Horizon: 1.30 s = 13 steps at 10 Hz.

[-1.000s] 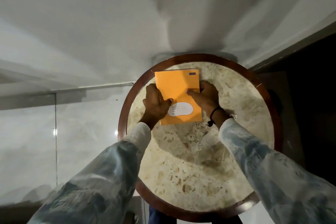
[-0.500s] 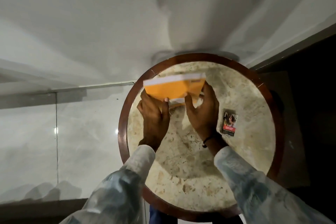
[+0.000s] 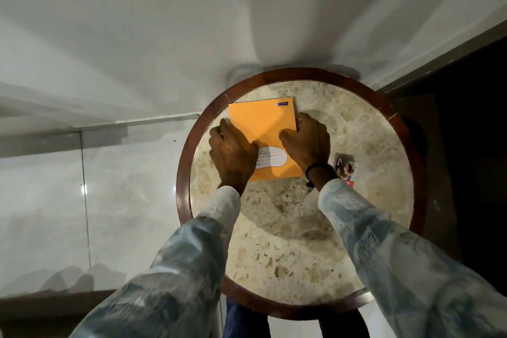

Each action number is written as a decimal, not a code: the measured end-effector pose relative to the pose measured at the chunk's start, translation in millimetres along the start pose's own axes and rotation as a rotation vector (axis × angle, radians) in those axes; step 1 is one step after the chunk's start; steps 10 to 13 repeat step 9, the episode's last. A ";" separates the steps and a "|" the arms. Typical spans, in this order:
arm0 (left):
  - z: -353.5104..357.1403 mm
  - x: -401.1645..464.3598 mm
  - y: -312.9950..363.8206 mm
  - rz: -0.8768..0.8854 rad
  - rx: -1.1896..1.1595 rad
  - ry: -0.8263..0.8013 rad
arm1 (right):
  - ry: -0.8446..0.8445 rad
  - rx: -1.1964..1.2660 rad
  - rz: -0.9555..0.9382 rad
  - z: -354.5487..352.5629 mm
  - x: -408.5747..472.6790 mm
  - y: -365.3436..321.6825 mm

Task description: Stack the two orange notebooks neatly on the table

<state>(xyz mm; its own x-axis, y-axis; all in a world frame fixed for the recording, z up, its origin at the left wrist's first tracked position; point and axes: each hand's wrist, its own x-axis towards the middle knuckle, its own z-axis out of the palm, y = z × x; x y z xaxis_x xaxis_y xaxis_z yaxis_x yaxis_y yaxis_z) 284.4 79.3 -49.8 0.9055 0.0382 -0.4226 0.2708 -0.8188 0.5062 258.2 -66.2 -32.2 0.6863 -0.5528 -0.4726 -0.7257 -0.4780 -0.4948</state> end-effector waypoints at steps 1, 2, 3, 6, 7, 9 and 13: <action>8.0 -8.7 7.4 0.239 0.144 0.062 | 0.119 -0.045 -0.015 -19.2 -12.7 26.5; 23.4 -11.3 13.8 0.419 0.275 -0.070 | 0.224 -0.107 0.071 -37.7 -37.0 66.0; 40.1 -8.2 6.2 0.443 0.412 -0.144 | 0.257 -0.096 0.228 -41.7 -59.4 97.7; 53.5 -1.2 -1.0 0.423 0.487 -0.134 | 0.340 0.147 0.048 -48.3 -4.0 93.8; 57.8 0.2 -5.1 0.431 0.502 -0.121 | 0.307 0.036 -0.006 -45.6 22.7 96.1; 56.4 -2.0 -2.9 0.441 0.492 -0.104 | 0.263 -0.028 -0.006 -37.4 21.0 100.4; 56.4 -2.0 -2.9 0.441 0.492 -0.104 | 0.263 -0.028 -0.006 -37.4 21.0 100.4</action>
